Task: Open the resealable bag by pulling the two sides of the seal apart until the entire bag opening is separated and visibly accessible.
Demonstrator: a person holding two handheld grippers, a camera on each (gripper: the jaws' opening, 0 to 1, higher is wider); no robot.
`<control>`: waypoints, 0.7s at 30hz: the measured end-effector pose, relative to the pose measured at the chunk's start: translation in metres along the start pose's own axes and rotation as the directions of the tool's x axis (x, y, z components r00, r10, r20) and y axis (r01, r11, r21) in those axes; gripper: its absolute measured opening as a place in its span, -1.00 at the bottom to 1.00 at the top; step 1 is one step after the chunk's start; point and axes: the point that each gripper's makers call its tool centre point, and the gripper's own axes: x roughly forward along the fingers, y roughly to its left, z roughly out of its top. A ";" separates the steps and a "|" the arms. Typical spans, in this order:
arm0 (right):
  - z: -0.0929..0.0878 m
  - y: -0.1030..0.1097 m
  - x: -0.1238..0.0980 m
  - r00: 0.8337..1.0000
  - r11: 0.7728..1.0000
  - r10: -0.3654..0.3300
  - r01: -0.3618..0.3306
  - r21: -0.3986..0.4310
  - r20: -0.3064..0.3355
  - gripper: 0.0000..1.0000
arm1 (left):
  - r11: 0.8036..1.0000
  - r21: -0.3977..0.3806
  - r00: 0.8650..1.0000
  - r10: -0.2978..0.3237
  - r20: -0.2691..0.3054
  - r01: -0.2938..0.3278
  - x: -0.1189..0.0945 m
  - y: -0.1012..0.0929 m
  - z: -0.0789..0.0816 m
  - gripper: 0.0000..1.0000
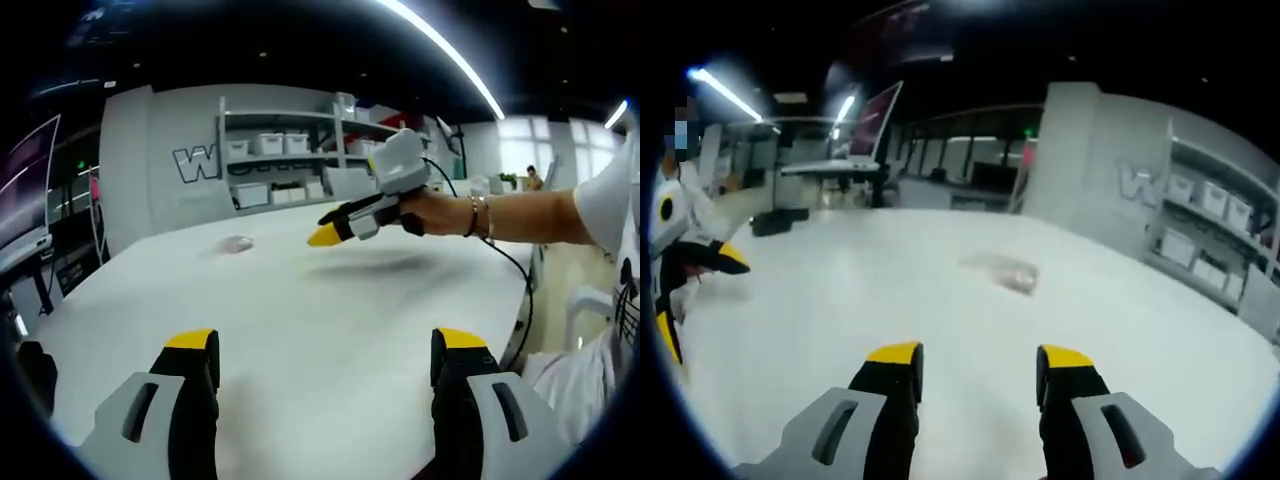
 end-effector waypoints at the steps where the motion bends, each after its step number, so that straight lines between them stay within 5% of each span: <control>1: 0.000 0.000 0.001 1.000 1.000 0.000 0.000 0.001 -0.001 -0.12 | 1.000 0.000 1.000 0.002 0.001 -0.002 0.000 0.001 0.000 0.72; 21: 0.007 -0.002 0.018 1.000 1.000 0.006 -0.006 -0.026 0.007 -0.21 | 1.000 -0.018 1.000 -0.004 -0.006 0.004 0.001 0.005 -0.002 0.71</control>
